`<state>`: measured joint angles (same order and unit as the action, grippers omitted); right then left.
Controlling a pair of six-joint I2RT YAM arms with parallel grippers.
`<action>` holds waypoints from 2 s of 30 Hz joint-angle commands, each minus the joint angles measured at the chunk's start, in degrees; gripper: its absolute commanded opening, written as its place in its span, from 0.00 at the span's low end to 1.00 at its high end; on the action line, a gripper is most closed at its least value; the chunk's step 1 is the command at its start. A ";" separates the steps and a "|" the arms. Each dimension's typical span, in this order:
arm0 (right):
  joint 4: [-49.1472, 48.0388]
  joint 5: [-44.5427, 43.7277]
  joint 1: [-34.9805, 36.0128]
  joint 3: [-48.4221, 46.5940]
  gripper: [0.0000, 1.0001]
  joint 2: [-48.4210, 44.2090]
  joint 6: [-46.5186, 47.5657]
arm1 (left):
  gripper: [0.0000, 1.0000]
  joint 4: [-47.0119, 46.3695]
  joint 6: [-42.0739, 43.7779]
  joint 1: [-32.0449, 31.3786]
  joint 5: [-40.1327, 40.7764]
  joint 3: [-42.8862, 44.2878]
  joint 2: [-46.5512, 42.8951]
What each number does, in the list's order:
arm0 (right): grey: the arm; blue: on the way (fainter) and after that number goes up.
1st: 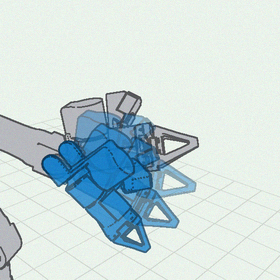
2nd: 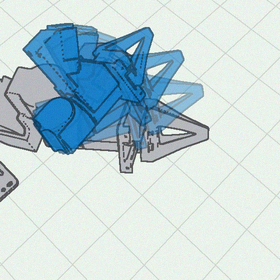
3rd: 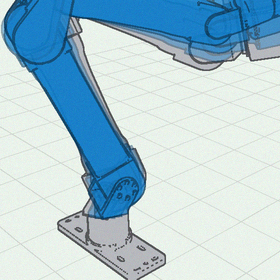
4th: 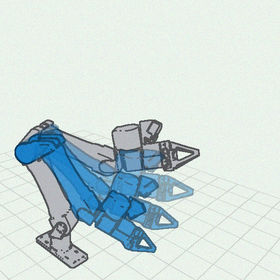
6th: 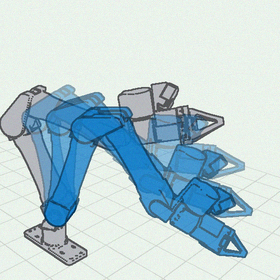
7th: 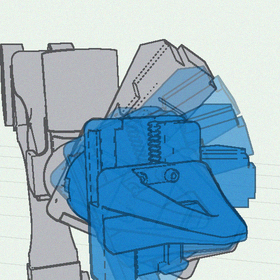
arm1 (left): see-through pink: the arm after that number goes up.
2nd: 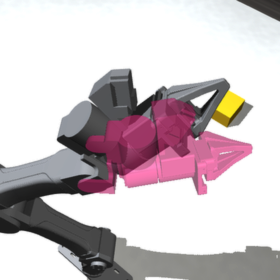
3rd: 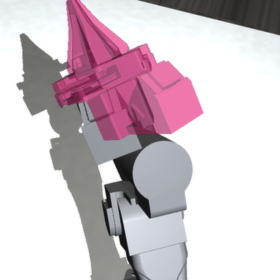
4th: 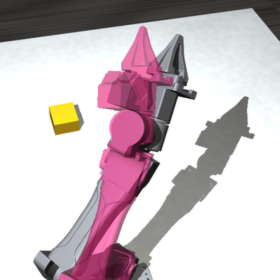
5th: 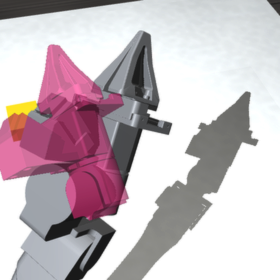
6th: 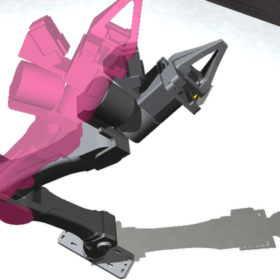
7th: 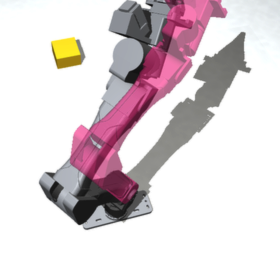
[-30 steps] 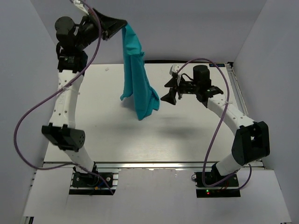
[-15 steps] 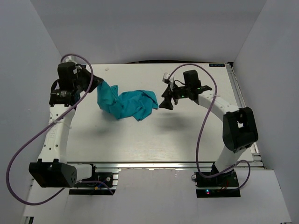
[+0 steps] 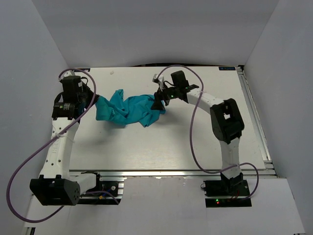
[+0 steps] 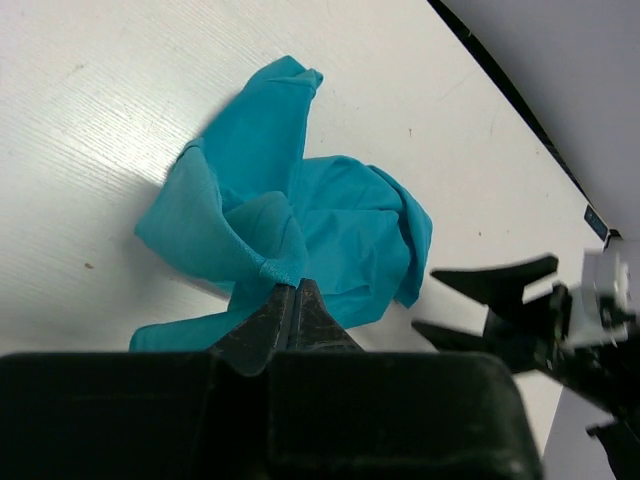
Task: Fold and stack the t-shirts
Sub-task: Move the tshirt to the center of the board
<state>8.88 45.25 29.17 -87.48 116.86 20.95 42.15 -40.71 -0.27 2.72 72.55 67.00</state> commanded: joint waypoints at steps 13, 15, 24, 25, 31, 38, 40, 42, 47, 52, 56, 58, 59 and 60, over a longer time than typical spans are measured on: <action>-8.27 -11.68 1.86 -20.09 0.65 15.94 -38.95 | 0.00 0.74 -2.97 0.19 0.18 -2.59 -4.95; -8.27 -12.03 1.95 -21.49 0.64 16.73 -40.10 | 0.00 0.74 -3.24 0.19 0.18 -2.59 -5.04; -9.68 -16.07 2.39 -21.59 0.61 19.55 -41.43 | 0.00 0.91 -4.03 0.19 0.18 -2.15 -5.39; -9.50 -16.42 2.47 -21.68 0.61 19.64 -41.08 | 0.00 1.00 -4.11 0.19 0.09 -2.24 -5.39; -8.97 -17.31 2.38 -21.85 0.60 19.72 -39.58 | 0.00 1.00 -4.29 0.19 0.09 -2.59 -5.39; -9.15 -16.34 2.73 -20.18 0.58 20.16 -40.72 | 0.00 1.18 -4.38 0.19 0.18 -2.77 -5.65; -9.06 -16.43 2.74 -20.80 0.58 20.78 -40.90 | 0.00 1.18 -4.55 0.19 0.09 -2.77 -5.57; -9.32 -16.34 2.82 -21.41 0.58 21.30 -41.51 | 0.00 1.18 -4.64 0.19 0.00 -2.59 -5.39; -9.50 -16.08 3.00 -21.42 0.55 21.83 -42.04 | 0.00 1.18 -4.64 0.19 0.00 -2.33 -5.57; -9.85 -15.55 2.91 -20.80 0.50 21.92 -42.57 | 0.00 1.18 -4.99 0.19 0.09 -2.68 -5.92; -10.46 -15.20 3.09 -21.32 0.44 22.18 -42.92 | 0.00 1.18 -4.99 0.19 0.09 -2.59 -5.92; -10.90 -15.20 3.09 -21.33 0.40 22.01 -43.18 | 0.00 1.18 -4.91 0.19 0.09 -2.59 -5.83; -11.25 -15.11 3.00 -21.33 0.38 22.10 -43.19 | 0.00 1.27 -4.99 0.19 0.09 -2.51 -5.83; -11.43 -15.02 3.09 -21.24 0.34 22.01 -43.36 | 0.00 1.27 -4.99 0.19 0.09 -2.59 -5.83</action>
<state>0.71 29.12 31.90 -107.81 138.43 -21.58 43.35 -45.50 -0.27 2.96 70.00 63.02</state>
